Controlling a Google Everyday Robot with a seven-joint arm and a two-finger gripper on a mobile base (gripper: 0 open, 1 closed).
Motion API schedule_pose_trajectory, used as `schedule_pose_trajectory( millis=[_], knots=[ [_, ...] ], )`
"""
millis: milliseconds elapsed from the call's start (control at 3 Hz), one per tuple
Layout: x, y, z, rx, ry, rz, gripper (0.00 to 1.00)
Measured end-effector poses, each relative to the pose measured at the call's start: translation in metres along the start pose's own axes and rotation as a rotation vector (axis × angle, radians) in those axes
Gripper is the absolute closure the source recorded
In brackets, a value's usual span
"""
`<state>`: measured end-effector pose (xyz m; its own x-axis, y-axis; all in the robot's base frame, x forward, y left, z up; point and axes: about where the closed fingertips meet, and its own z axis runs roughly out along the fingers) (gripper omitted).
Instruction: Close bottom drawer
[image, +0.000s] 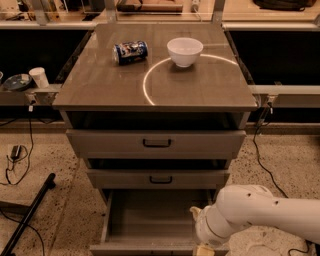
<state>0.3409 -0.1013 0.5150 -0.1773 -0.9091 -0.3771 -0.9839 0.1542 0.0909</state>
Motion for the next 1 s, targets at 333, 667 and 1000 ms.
schedule_pose_trajectory(
  millis=[333, 667, 1000],
  knots=[
    [-0.002, 0.002, 0.005, -0.005, 0.017, -0.007, 0.0],
    [-0.001, 0.001, 0.05, -0.054, 0.027, 0.0, 0.0],
    [0.0, 0.006, 0.059, -0.062, 0.023, 0.006, 0.0]
  ],
)
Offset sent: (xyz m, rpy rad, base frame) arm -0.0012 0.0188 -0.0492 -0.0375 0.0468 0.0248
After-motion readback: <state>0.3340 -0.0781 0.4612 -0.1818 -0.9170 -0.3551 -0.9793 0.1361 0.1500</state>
